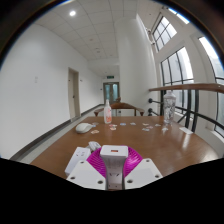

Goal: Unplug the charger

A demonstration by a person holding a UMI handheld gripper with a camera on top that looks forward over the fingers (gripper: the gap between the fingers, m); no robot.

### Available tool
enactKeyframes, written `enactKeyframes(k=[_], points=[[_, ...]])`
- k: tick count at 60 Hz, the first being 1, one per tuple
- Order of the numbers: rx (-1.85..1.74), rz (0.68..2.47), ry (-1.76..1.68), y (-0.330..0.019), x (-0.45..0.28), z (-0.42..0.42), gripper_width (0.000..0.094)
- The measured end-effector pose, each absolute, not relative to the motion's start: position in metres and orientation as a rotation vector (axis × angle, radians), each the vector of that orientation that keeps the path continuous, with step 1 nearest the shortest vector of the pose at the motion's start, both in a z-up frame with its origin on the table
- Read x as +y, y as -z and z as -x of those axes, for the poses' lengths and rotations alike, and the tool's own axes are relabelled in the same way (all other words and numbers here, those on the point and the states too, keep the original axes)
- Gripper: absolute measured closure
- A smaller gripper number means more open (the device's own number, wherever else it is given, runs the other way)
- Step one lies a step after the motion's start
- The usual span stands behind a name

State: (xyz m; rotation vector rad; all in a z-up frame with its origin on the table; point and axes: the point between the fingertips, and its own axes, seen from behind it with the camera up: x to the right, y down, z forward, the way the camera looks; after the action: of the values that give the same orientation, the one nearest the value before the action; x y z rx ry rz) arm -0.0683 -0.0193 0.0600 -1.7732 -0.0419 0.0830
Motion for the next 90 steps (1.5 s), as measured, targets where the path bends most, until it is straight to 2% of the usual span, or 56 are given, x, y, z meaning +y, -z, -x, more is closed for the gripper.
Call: enactKeyframes(k=[6, 17, 21, 24, 31, 39, 40, 49, 61, 69, 71, 73, 75, 76, 77, 90], points=[[-0.071, 1.778, -0.07, -0.066, -0.019, 0.069, 0.0765], [-0.081, 1.546, -0.08, -0.201, -0.041, 0.056, 0.0765], [-0.061, 1.522, -0.059, -0.227, -0.057, 0.03, 0.0765], [-0.045, 1.523, -0.022, -0.232, -0.064, 0.009, 0.0766], [-0.032, 1.653, -0.013, -0.189, -0.067, -0.02, 0.0765], [0.006, 1.887, 0.007, -0.1, -0.063, -0.051, 0.0734], [0.007, 1.909, 0.014, -0.081, -0.067, -0.05, 0.0732], [0.022, 2.025, -0.005, -0.032, -0.056, -0.063, 0.0703], [0.024, 2.039, 0.037, -0.015, -0.044, -0.07, 0.0637], [-0.001, 2.046, 0.024, -0.014, -0.041, -0.065, 0.0543], [0.001, 2.063, 0.005, -0.013, -0.042, -0.063, 0.0449], [0.003, 2.078, -0.019, -0.01, -0.043, -0.06, 0.0315], [0.002, 2.084, -0.041, -0.008, -0.044, -0.057, 0.0244], [0.0, 2.083, -0.051, -0.008, -0.044, -0.055, 0.0144], [0.001, 2.081, -0.059, -0.007, -0.047, -0.054, 0.0092], [-0.009, 2.04, -0.026, -0.022, -0.066, -0.062, 0.0101]])
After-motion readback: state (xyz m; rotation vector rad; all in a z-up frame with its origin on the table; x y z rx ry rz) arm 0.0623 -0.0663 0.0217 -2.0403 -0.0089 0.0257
